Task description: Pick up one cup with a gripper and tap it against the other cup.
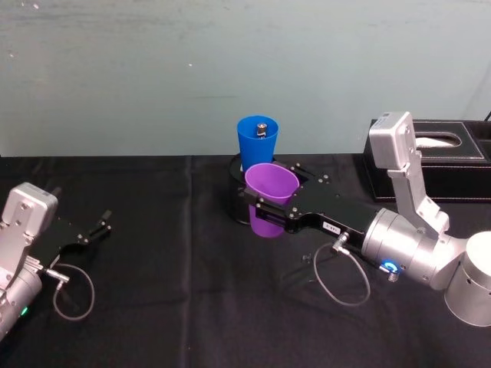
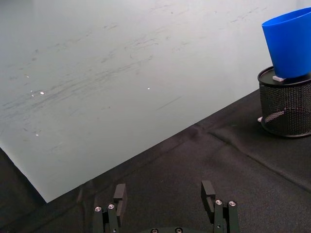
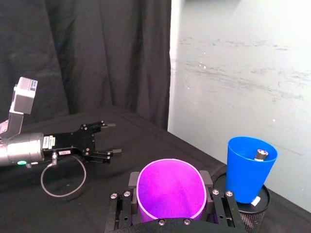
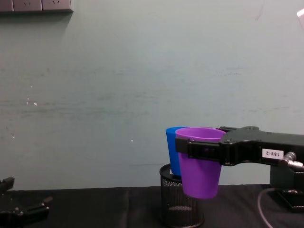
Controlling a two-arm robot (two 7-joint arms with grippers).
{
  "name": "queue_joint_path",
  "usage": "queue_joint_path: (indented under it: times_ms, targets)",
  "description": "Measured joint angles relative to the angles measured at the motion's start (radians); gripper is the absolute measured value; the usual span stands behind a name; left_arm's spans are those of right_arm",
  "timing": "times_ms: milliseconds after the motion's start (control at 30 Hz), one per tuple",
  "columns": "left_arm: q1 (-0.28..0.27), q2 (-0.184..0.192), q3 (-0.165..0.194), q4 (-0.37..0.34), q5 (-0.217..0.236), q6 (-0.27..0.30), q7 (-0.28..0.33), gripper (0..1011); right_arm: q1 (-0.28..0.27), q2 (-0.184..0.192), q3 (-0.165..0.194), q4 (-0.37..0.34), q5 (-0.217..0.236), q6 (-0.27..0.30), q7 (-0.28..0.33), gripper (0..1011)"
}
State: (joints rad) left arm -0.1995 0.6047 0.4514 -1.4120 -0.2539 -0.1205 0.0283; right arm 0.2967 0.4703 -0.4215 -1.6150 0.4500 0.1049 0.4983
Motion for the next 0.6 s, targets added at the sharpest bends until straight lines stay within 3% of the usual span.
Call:
queue_joint_path:
  times_ms: [300, 600]
  targets:
    - [0.000, 0.000, 0.000, 0.000, 0.000, 0.000, 0.000, 1000, 0.029, -0.022, -0.005, 0.078, 0.035, -0.020, 0.001, 741]
    - [0.000, 0.000, 0.000, 0.000, 0.000, 0.000, 0.000, 1000, 0.087, -0.066, -0.019, 0.197, 0.020, -0.062, -0.012, 741]
